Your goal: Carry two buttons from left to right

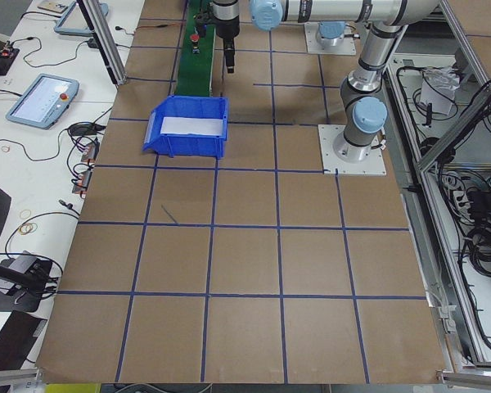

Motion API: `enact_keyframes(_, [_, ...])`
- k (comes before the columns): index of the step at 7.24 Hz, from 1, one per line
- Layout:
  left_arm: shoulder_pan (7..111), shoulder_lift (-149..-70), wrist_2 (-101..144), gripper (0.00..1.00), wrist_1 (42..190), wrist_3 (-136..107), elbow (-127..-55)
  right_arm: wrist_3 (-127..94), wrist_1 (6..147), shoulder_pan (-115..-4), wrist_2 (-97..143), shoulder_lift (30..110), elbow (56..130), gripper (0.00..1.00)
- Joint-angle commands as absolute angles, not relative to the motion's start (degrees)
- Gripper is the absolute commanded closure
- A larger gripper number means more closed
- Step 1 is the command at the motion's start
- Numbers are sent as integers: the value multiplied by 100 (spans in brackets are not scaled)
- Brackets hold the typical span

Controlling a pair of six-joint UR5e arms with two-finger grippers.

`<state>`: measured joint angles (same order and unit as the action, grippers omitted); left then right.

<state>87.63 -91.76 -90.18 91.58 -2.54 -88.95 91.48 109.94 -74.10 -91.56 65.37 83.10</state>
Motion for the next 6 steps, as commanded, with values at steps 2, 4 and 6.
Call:
enact_keyframes(2, [8763, -9176, -9026, 0, 9158, -246, -8895, 9158, 11013, -7409, -9114, 6521, 8349, 0])
enact_keyframes(4, [8763, -9176, -9026, 0, 9158, -246, -8895, 9106, 11013, -7418, -9088, 6513, 8341, 0])
enact_keyframes(6, [8763, -9176, -9026, 0, 9158, -246, -8895, 9376, 11117, -7418, -9035, 6478, 8332, 0])
